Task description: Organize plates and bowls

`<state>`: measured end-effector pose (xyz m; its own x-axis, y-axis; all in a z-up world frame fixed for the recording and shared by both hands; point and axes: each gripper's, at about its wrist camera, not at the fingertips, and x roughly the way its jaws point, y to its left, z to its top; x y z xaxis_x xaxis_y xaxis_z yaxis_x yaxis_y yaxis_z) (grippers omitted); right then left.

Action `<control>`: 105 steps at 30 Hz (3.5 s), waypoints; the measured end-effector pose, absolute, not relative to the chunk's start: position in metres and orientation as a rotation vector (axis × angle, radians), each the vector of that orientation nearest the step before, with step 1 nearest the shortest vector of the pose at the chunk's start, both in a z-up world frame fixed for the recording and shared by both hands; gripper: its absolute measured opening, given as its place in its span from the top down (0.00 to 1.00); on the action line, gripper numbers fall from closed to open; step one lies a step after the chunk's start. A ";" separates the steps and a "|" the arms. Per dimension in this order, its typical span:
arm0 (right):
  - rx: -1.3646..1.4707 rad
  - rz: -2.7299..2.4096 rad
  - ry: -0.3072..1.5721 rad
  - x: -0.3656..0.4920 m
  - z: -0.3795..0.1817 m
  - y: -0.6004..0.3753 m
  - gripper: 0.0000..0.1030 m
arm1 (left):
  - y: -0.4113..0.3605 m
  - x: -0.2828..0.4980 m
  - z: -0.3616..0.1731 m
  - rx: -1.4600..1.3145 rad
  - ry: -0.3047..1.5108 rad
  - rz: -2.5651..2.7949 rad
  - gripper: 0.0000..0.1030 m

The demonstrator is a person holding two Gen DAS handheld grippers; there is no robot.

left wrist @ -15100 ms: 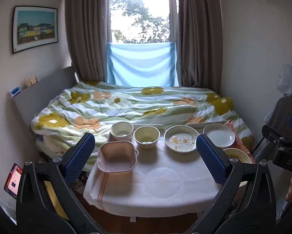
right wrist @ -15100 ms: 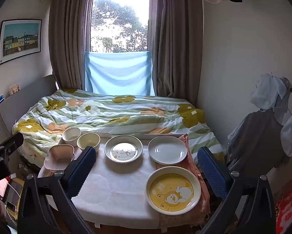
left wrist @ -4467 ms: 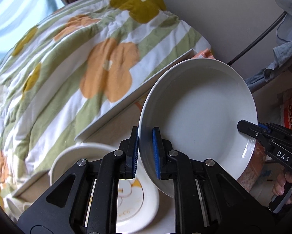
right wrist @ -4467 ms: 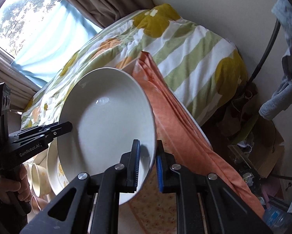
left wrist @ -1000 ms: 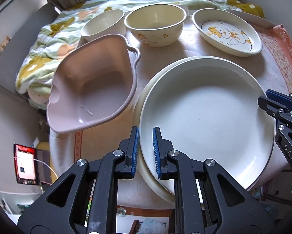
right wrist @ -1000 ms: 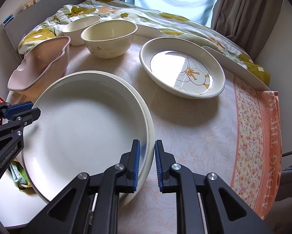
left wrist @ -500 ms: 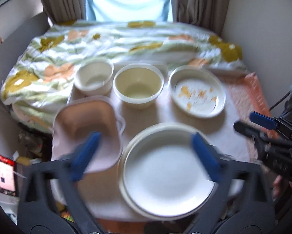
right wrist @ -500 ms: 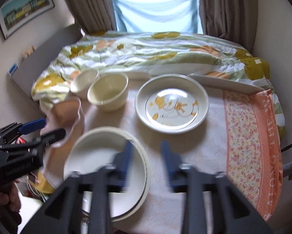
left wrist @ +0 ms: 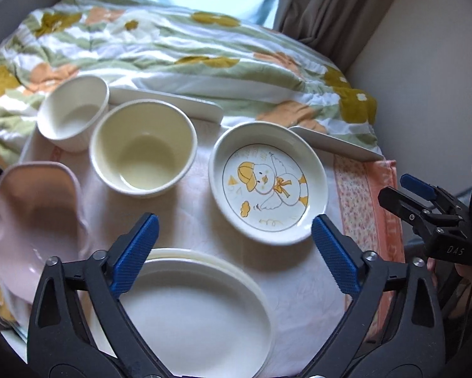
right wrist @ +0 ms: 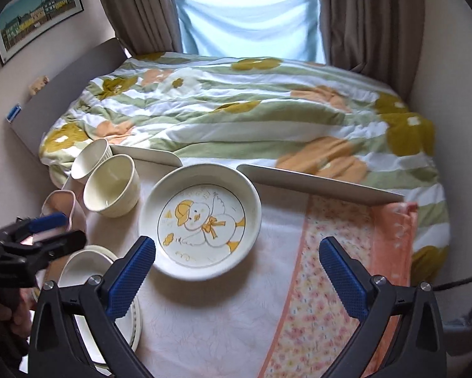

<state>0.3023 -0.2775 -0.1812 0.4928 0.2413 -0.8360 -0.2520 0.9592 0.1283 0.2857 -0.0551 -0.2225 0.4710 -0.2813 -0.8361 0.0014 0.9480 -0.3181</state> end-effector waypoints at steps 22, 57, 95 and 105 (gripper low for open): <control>-0.016 0.663 1.235 0.399 -0.299 -0.280 0.85 | -0.092 0.345 -0.316 -0.322 1.257 0.077 0.75; 0.076 0.445 0.962 0.225 -0.159 -0.225 0.85 | -0.014 0.200 -0.174 -0.170 1.036 -0.149 0.83; 0.032 0.259 1.067 0.153 -0.245 -0.165 0.85 | -0.012 0.169 -0.286 0.174 1.161 -0.131 0.83; -0.018 0.279 1.066 0.155 -0.246 -0.157 0.85 | -0.015 0.171 -0.286 0.299 1.127 -0.048 0.82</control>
